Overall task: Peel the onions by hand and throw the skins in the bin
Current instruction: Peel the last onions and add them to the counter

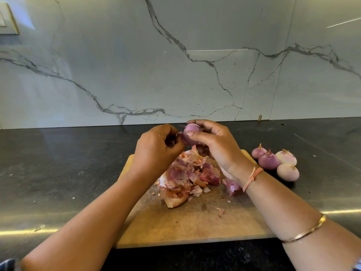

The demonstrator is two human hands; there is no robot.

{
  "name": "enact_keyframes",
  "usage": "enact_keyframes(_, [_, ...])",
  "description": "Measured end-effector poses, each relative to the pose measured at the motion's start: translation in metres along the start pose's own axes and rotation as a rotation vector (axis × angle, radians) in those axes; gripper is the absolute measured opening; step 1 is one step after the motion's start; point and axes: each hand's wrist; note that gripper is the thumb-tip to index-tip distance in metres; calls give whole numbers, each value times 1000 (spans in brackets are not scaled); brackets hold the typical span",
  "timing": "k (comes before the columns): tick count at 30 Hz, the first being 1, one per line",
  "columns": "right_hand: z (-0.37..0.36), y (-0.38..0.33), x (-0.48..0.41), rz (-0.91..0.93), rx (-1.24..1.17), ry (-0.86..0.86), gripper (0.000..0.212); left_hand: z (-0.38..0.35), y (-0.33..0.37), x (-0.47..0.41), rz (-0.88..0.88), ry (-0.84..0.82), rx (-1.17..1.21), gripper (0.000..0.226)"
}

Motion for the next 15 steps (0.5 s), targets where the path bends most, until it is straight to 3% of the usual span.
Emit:
enact_keyframes(3, [3, -3, -1, -109, -115, -38, 10, 0, -2, 0, -124, -10, 13, 8])
enact_keyframes(9, [4, -6, 0, -283, -222, -126, 22, 0, -1, 0, -319, -23, -1, 23])
enact_keyframes(15, [3, -6, -1, -344, -374, -86, 19, 2, -4, 0, -369, -16, -31, 25])
Point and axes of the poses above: each hand's wrist, its own x-axis away from the middle knuckle, its own z-axis out of the back of the hand, y = z × x, and after that the axes turned 11 degrees about x, right-handed
